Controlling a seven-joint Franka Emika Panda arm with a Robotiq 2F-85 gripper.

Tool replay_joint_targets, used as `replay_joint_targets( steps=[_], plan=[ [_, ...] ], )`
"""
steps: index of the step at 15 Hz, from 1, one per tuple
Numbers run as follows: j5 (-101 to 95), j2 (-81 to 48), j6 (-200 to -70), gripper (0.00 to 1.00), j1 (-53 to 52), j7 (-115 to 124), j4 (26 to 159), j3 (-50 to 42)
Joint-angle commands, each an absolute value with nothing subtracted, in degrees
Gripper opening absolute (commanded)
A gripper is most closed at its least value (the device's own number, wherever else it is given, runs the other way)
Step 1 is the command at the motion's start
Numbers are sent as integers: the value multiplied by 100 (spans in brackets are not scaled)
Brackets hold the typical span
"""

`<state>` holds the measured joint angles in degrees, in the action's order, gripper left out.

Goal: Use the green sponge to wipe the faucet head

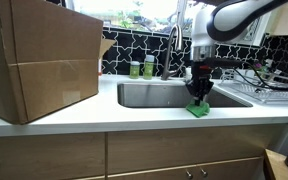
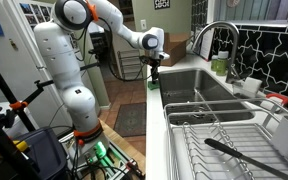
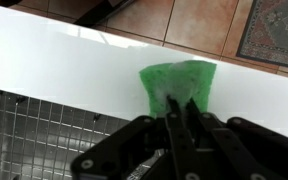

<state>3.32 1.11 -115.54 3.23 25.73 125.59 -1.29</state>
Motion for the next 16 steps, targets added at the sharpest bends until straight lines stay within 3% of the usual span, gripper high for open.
replay_joint_targets(
  steps=[1, 9, 16],
  plan=[
    [278, 34, -11591, 43, 260, 2678, 12584, -131],
    [332, -32, -11617, 99, 257, 2599, 12553, -166],
    [-413, 1341, -11448, 100, 286, 3311, 12454, -33]
  ],
)
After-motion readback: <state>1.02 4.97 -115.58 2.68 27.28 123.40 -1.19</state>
